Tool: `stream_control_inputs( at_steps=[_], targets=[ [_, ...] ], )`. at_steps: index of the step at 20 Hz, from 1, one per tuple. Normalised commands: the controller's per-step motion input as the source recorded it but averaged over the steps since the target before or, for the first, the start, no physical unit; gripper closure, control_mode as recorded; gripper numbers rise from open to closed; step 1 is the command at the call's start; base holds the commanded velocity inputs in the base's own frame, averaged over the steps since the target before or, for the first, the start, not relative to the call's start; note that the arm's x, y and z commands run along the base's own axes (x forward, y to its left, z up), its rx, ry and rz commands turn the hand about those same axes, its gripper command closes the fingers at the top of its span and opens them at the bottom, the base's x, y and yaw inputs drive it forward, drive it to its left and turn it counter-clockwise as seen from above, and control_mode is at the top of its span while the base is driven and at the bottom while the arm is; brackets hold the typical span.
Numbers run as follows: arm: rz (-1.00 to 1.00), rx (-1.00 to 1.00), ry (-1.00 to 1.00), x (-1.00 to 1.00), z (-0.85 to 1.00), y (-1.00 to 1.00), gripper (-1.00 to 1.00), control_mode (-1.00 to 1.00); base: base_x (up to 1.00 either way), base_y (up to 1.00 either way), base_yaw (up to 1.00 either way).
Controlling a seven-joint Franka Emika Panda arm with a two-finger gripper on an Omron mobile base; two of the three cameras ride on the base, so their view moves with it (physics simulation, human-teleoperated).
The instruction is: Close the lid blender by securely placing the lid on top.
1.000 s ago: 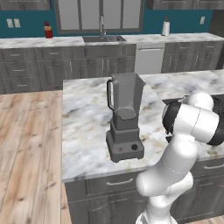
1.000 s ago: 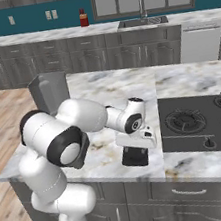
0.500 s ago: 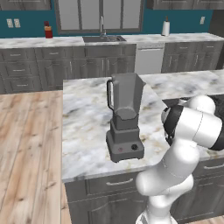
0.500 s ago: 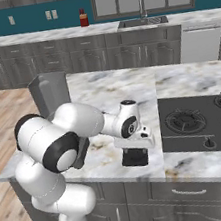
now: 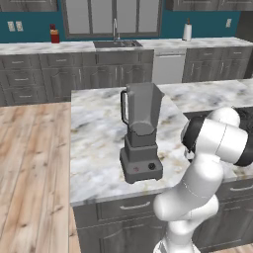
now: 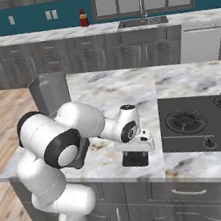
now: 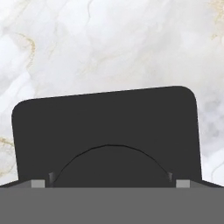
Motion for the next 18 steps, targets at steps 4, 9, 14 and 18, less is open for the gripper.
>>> stream_control_inputs(
  at_steps=[4, 9, 14, 18],
  targets=[
    [0.00, -0.01, -0.02, -0.28, -0.76, -0.02, 1.00, -1.00, 0.00, 0.00, 0.00],
    [0.00, 0.00, -0.06, -0.21, -0.36, 0.00, 1.00, -1.00, 0.00, 0.00, 0.00],
    [0.00, -0.02, -0.15, -0.21, 0.41, 0.01, 1.00, -1.00, 0.00, 0.00, 0.00],
    [0.01, 0.00, -0.12, 0.00, 1.00, 0.00, 1.00, -1.00, 0.00, 0.00, 0.00]
  ],
)
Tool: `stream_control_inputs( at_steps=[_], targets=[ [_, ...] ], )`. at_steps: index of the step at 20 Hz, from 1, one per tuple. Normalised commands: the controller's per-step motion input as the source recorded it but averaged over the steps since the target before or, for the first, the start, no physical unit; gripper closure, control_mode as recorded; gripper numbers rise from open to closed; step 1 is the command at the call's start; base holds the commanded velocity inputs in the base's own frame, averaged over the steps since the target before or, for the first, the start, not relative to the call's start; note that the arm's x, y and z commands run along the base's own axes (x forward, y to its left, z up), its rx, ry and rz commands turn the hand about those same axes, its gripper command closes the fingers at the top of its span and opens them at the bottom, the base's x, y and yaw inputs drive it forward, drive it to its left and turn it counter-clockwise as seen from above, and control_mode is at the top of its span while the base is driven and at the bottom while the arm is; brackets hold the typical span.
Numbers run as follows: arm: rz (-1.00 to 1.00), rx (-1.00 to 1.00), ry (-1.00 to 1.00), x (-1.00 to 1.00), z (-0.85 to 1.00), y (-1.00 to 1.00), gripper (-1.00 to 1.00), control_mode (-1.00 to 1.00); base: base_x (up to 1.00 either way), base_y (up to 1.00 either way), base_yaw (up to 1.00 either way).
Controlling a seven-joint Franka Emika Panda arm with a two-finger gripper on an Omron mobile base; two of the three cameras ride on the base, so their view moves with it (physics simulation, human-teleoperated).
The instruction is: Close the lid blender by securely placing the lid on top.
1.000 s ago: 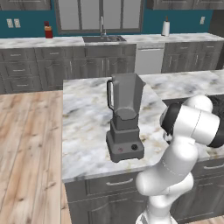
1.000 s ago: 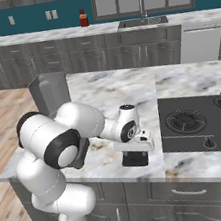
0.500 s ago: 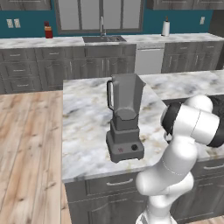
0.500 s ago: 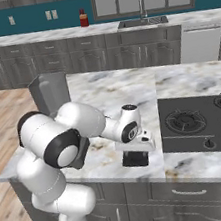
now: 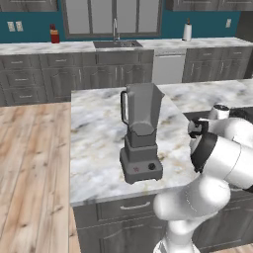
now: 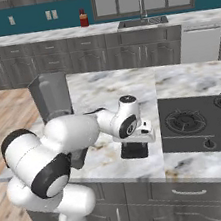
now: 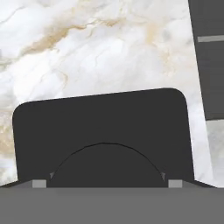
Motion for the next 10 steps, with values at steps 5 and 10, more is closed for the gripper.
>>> stream_control_inputs(
  at_steps=[5, 10],
  targets=[
    [0.01, -0.05, -0.23, -0.11, 1.00, 0.15, 1.00, -1.00, 0.00, 0.00, 0.00],
    [0.00, -0.11, -0.25, -0.13, 0.95, 0.44, 1.00, -1.00, 0.00, 0.00, 0.00]
  ],
)
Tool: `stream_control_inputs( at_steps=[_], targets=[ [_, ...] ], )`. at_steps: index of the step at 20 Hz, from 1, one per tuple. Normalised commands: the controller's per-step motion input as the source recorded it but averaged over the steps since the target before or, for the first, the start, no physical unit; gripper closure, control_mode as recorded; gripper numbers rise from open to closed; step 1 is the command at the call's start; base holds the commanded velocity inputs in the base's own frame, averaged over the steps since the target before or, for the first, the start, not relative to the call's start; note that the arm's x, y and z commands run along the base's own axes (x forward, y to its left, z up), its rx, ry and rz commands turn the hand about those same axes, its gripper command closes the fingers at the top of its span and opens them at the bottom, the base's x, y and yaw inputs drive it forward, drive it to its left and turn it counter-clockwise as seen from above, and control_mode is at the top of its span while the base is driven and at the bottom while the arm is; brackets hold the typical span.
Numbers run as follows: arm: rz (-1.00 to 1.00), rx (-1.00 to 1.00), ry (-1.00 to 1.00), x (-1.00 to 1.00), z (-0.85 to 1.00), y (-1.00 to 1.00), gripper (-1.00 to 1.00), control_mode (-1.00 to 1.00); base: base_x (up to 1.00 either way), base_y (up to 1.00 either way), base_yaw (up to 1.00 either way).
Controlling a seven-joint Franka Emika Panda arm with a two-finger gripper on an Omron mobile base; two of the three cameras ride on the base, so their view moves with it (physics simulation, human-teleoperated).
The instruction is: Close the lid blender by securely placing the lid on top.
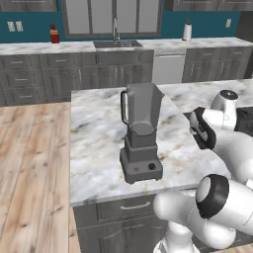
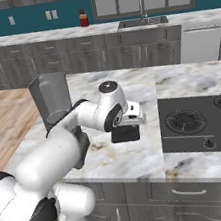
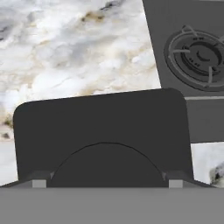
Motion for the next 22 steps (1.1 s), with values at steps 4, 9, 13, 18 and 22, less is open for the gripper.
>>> stream_control_inputs(
  at_steps=[4, 9, 13, 18, 22],
  targets=[
    [0.00, -0.03, -0.23, -0.45, 0.25, 0.28, 1.00, -1.00, 0.00, 0.00, 0.00],
    [0.00, -0.01, -0.19, -0.26, 0.98, 0.01, 1.00, -1.00, 0.00, 0.00, 0.00],
    [0.00, 0.00, -0.15, -0.05, 1.00, 0.06, 1.00, -1.00, 0.00, 0.00, 0.00],
    [0.01, 0.00, -0.13, 0.00, 0.78, 0.18, 1.00, -1.00, 0.00, 0.00, 0.00],
    [0.03, 0.00, -0.13, 0.00, 0.42, 0.35, 1.00, -1.00, 0.00, 0.00, 0.00]
  ],
)
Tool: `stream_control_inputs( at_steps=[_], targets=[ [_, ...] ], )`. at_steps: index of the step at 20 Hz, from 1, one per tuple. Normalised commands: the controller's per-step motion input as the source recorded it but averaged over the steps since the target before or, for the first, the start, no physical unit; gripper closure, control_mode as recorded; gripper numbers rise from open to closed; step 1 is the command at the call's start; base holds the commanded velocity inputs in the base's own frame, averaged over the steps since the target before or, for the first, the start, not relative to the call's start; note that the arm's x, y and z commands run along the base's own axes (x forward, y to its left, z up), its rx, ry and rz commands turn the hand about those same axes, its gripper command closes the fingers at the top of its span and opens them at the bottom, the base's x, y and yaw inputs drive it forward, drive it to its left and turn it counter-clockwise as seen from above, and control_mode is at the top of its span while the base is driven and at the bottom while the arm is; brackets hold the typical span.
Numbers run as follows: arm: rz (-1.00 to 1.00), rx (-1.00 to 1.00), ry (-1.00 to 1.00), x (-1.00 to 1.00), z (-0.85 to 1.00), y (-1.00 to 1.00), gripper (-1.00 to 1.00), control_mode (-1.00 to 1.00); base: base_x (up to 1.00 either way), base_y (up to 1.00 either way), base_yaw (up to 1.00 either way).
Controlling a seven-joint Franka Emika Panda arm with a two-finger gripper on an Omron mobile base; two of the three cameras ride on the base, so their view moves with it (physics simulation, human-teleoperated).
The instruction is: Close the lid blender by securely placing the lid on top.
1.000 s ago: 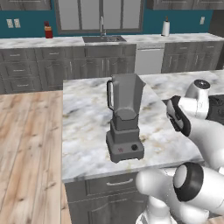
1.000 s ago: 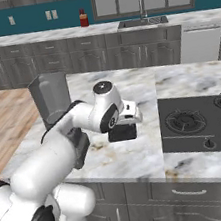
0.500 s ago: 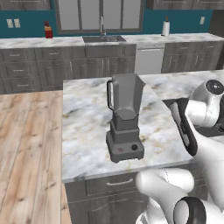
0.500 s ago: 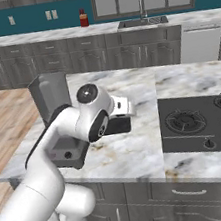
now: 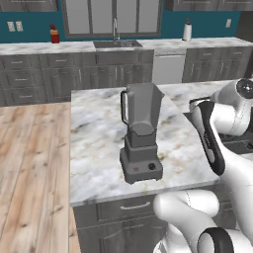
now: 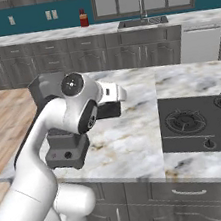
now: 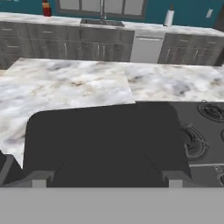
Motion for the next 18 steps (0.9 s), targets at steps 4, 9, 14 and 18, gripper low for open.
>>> stream_control_inputs(
  at_steps=[4, 9, 14, 18],
  targets=[
    [0.06, 0.00, -0.22, 0.00, 0.76, 0.38, 1.00, -1.00, 0.00, 0.00, 0.00],
    [0.07, 0.00, -0.24, -0.03, 0.89, 0.43, 1.00, -1.00, 0.00, 0.00, 0.00],
    [0.07, 0.00, -0.14, -0.08, 0.87, 0.49, 1.00, -1.00, 0.00, 0.00, 0.00],
    [0.05, 0.00, -0.08, -0.29, 0.81, 0.40, 1.00, -1.00, 0.00, 0.00, 0.00]
  ],
)
